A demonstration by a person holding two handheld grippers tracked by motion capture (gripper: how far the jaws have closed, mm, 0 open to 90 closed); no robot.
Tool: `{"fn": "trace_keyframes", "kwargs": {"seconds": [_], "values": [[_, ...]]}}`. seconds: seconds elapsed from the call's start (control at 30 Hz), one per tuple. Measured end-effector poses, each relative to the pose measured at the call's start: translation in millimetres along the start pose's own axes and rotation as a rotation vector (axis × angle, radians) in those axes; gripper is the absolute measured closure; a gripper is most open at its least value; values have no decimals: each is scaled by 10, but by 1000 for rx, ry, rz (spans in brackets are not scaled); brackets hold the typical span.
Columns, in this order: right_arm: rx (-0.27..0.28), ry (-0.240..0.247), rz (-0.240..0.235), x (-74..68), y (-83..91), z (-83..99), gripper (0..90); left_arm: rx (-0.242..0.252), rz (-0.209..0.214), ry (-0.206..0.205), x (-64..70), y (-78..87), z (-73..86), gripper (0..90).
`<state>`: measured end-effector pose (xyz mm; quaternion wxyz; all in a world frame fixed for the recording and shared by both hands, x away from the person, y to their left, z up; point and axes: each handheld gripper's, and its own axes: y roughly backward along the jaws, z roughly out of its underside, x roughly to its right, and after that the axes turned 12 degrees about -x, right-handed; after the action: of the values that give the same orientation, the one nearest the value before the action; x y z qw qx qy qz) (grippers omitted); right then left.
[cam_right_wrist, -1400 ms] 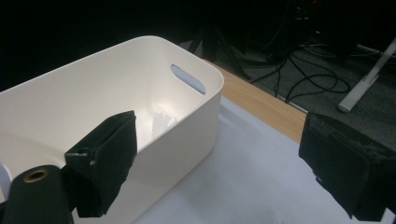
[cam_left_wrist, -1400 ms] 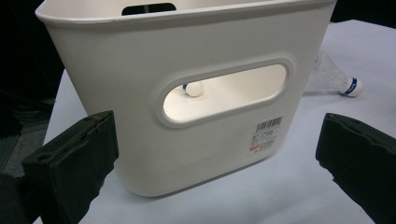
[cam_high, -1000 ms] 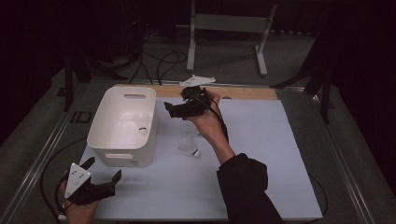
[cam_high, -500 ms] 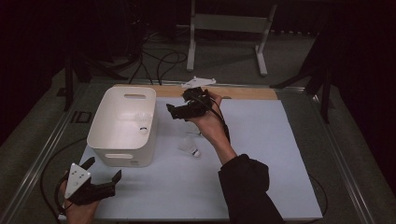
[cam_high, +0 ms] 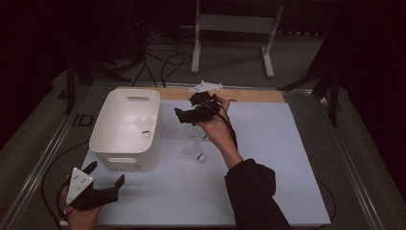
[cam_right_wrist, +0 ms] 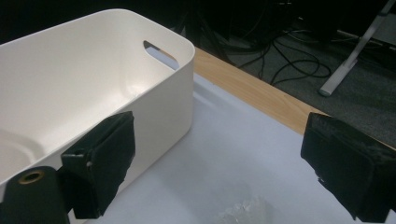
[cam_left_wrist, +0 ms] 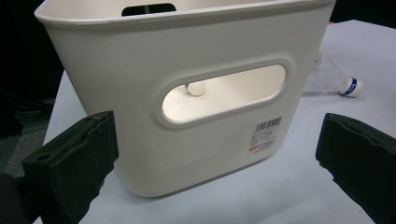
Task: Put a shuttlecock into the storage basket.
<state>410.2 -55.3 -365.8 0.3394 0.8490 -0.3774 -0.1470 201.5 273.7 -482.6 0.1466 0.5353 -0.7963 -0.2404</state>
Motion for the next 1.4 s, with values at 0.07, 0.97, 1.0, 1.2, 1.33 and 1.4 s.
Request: {"fn": "trace_keyframes", "kwargs": {"seconds": [0.07,0.97,1.0,1.2,1.33,1.4], "values": [[-3,4,1,11,-14,10,98,-2,0,-3,2,-2,-1,1],[-48,-37,0,150,-241,182,85,-3,-3,-5,-1,-1,1,1],[-53,-41,3,158,-252,193,85,-1,-3,-4,0,-2,1,1],[-61,-53,13,194,-295,236,81,-2,-3,-3,-1,0,1,1],[-68,-73,19,230,-322,272,80,-3,-2,-2,0,1,0,1],[-73,-71,20,250,-334,291,80,-2,-2,-3,0,0,0,1]]}}
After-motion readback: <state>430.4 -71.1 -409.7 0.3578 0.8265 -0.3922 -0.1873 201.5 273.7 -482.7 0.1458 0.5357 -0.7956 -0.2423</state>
